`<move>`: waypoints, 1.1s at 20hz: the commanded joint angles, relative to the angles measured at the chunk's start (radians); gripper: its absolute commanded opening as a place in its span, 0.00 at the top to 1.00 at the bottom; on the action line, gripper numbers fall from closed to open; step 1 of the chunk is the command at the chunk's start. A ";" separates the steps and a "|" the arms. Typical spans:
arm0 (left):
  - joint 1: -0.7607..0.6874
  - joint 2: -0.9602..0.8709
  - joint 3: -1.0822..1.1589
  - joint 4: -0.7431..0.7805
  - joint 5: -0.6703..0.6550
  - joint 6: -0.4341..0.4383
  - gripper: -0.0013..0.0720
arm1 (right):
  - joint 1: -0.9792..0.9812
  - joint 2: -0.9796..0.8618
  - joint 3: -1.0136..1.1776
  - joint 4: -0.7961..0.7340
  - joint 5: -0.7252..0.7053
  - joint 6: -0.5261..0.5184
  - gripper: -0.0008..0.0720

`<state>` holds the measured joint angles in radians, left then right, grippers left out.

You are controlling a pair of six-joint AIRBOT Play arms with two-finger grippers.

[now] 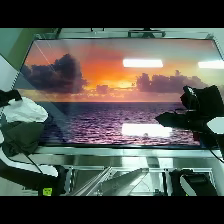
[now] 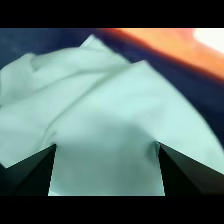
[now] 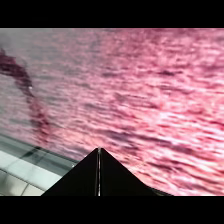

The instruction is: Fold the shirts.

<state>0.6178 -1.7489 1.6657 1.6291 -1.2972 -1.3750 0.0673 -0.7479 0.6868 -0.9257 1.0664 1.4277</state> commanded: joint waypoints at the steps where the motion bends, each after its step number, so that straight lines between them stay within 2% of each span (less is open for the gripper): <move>1: 0.005 -0.119 0.057 0.150 -0.144 -0.052 0.00 | 0.001 -0.006 0.000 0.000 -0.005 0.000 0.97; 3: 0.002 -0.151 0.057 0.149 -0.148 -0.070 0.02 | 0.001 -0.010 0.000 0.000 -0.005 0.000 0.97; 4: 0.002 -0.164 0.057 0.149 -0.159 -0.076 0.19 | 0.001 -0.012 0.000 0.001 -0.005 0.000 0.97; 6: 0.001 -0.169 0.058 0.146 -0.188 -0.074 0.98 | 0.001 -0.013 0.000 0.015 -0.005 0.000 0.97; 9: -0.022 -0.159 0.146 0.007 -0.254 -0.073 0.95 | 0.001 -0.013 0.000 0.014 -0.018 0.000 0.97; 13: -0.114 -0.043 0.296 -0.383 -0.214 -0.063 0.95 | 0.001 -0.013 0.000 0.014 -0.023 0.000 0.97; 15: -0.203 0.048 0.334 -0.615 -0.185 -0.027 0.95 | 0.001 -0.013 0.000 0.014 -0.022 0.000 0.97; 17: -0.320 0.138 0.338 -0.776 -0.182 0.006 0.95 | 0.001 -0.013 0.000 0.014 -0.022 0.000 0.97; 20: -0.543 0.225 0.325 -0.808 -0.212 0.006 0.95 | 0.000 -0.013 0.000 0.004 -0.010 0.000 0.97; 22: -0.689 0.272 0.240 -0.807 -0.231 0.005 0.95 | 0.000 -0.013 0.000 0.003 0.017 0.000 0.97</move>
<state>0.1143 -1.5517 1.9625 0.9035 -1.5097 -1.3788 0.0673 -0.7605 0.6868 -0.9161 1.0554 1.4277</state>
